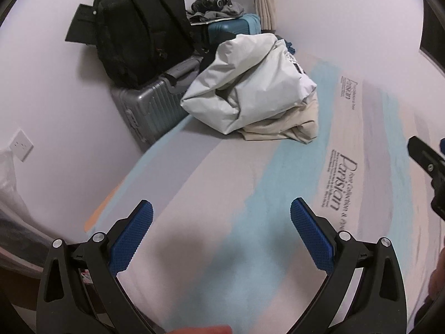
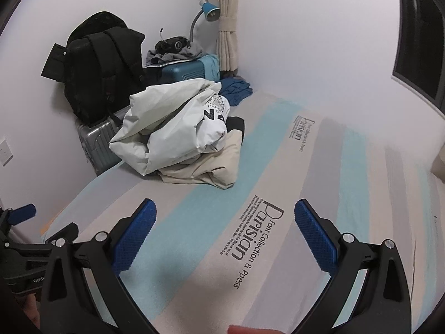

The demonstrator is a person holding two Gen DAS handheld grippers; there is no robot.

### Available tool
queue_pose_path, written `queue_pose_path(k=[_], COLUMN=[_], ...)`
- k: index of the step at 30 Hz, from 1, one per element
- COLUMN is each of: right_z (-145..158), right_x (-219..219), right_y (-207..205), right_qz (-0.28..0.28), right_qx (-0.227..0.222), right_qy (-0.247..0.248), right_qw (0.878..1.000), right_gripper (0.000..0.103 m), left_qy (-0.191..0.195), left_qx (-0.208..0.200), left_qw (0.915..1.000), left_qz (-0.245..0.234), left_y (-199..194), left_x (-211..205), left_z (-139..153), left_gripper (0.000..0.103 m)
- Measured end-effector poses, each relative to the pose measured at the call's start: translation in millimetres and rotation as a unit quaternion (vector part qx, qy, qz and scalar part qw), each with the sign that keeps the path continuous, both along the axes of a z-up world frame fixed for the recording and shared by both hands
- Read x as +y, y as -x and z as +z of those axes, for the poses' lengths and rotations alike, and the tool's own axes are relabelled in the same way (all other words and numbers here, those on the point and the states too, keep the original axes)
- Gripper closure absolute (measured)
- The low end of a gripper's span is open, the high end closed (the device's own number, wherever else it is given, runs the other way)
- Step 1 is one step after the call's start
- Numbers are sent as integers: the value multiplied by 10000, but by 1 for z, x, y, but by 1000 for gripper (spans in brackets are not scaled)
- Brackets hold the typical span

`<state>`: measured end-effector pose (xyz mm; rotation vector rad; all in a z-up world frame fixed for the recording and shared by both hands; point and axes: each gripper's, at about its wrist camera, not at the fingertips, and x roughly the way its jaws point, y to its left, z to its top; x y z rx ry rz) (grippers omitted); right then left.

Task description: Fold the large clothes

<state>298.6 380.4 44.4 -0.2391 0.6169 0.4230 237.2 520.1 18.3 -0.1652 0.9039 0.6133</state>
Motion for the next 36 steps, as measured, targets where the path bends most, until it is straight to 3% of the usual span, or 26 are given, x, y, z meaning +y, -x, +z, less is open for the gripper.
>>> queue_pose_path(k=[12,36], right_z=[-10,1], right_x=[0,-1], right_y=[18,10], right_qz=[-95,-243], right_qx=[56,-1], right_qy=[170,240], right_qw=[9998,9994], right_gripper=[7,7], left_qy=[35,-77], left_qx=[-344,-661], left_qw=[9992,9974], left_qz=[-190,-260], left_y=[16,0], left_x=[-1,0], left_z=[15,40], left_gripper=[6,6])
